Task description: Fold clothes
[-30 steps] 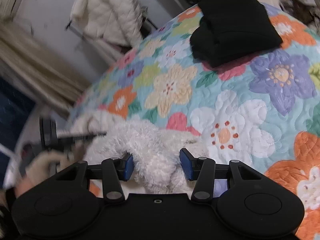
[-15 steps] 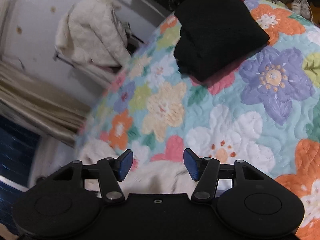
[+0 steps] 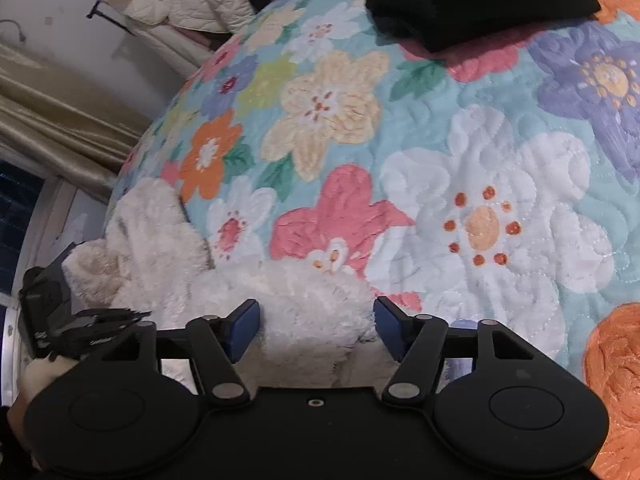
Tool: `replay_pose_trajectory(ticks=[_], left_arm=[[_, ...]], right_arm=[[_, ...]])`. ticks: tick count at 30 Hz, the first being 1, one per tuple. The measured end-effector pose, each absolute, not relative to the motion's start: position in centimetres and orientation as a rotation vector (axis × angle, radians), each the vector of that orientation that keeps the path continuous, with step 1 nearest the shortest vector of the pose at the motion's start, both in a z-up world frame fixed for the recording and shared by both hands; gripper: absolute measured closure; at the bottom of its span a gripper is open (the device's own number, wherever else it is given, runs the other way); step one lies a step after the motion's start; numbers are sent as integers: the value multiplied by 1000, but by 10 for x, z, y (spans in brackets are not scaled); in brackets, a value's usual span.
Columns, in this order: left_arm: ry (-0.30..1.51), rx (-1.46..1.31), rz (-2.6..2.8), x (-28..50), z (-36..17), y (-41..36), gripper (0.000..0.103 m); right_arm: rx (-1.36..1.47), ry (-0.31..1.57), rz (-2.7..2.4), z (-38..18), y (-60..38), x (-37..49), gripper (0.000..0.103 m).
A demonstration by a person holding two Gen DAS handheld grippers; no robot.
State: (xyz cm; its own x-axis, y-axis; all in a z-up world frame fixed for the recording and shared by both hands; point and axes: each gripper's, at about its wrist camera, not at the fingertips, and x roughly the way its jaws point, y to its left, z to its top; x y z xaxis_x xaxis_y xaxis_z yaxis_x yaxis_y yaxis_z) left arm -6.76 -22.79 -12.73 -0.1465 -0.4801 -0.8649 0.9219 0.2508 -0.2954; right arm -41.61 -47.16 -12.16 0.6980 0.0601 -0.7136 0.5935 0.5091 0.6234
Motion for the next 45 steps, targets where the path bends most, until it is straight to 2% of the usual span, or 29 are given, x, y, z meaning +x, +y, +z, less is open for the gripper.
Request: replay_pose_trajectory(ticks=[3,6,7,8,10,14,16,18,22,26,28,29,32,36,40,43,44,45], left_arm=[[1150,524,-1316,-68,-128,-231,95],[1142,590,-1327,-71,-128,-238,95],[1137,619,-1332,-73,-127,-241,95],[1133,647,-1336,-75,-127,-244,94],[1132,678,-1343,-74,-121,-250,94],[1151,588,-1349,-53,-99,-257,92],[1110,527,-1358,-42,-82,-257,84],[1070,483,-1345,-32,-68,-258,60],[1072,403,-1281,-18,-74,-270,54],[1134,333,-1203,-6,-98,-285,28],[1211,302,-1183,-1,-123,-292,27],[1243,284,-1175,2,-135,-295,29],[1192,277,-1206,1,-138,-307,89],[1075,146,-1285,7,-99,-316,98],[669,-124,-1434,8,-15,-302,97],[578,-176,-1439,11,5,-296,95],[649,-138,-1405,12,-5,-302,95],[719,-100,-1369,14,-16,-308,88]], right_arm=[[950,780,-342,-120,-463,-411,28],[772,838,-340,-124,-440,-395,29],[697,851,-362,-126,-431,-389,48],[619,867,-404,-129,-420,-383,58],[533,885,-454,-131,-404,-375,67],[354,874,-556,-104,-384,-377,73],[250,863,-608,-83,-378,-380,76],[160,838,-655,-63,-374,-383,77],[19,783,-745,-30,-371,-385,77],[-17,726,-763,-9,-371,-384,77],[-25,714,-753,-4,-368,-382,77],[-41,714,-749,-4,-366,-380,77],[-111,720,-747,-3,-363,-371,77],[-169,649,-827,18,-391,-363,77],[-125,480,-974,47,-441,-367,77],[-37,368,-1058,47,-487,-370,77],[11,365,-1062,38,-505,-367,77],[62,361,-1056,26,-523,-364,76]])
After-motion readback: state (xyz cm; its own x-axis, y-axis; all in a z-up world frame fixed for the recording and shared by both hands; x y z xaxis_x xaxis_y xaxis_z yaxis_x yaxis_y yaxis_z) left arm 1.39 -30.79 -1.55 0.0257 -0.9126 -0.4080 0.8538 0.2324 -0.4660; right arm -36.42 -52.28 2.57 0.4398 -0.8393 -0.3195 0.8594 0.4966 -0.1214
